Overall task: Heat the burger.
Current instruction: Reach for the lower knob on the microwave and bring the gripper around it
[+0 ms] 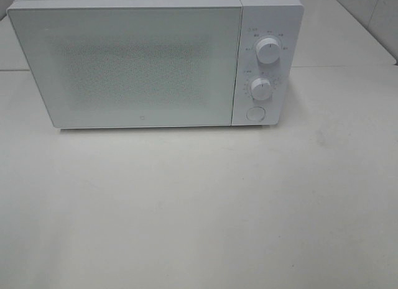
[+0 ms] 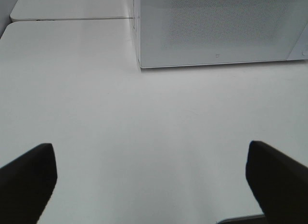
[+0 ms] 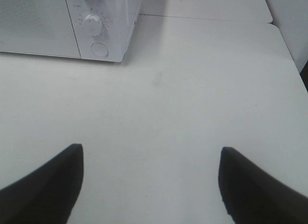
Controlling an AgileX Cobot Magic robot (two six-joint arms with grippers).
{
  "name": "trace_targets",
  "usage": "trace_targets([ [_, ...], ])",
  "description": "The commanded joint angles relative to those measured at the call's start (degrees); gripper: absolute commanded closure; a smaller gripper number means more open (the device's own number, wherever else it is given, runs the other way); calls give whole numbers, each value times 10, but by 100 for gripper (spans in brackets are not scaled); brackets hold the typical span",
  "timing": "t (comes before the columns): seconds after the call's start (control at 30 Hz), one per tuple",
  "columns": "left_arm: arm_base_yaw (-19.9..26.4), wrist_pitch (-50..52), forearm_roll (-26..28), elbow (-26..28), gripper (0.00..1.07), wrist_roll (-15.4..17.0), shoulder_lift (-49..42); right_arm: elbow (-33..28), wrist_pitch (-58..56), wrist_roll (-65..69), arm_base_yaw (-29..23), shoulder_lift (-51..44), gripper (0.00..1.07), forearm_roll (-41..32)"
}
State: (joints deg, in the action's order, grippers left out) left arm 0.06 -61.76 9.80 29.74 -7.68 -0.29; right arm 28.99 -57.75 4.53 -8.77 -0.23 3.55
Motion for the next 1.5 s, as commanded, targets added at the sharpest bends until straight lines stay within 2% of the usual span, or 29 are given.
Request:
trace_targets([
  [0.03, 1, 4, 1, -1, 6, 2, -13, -2, 7, -6, 4, -15, 32, -1],
  [0.37, 1, 4, 1, -1, 6, 2, -13, 9, 18, -6, 4, -12, 31, 3],
  [0.57, 1, 4, 1, -1, 6, 2, -13, 29, 74, -6, 4, 35, 31, 5],
  [1.5, 1, 4, 1, -1, 6, 2, -13, 28, 476, -4, 4, 426, 31, 3],
])
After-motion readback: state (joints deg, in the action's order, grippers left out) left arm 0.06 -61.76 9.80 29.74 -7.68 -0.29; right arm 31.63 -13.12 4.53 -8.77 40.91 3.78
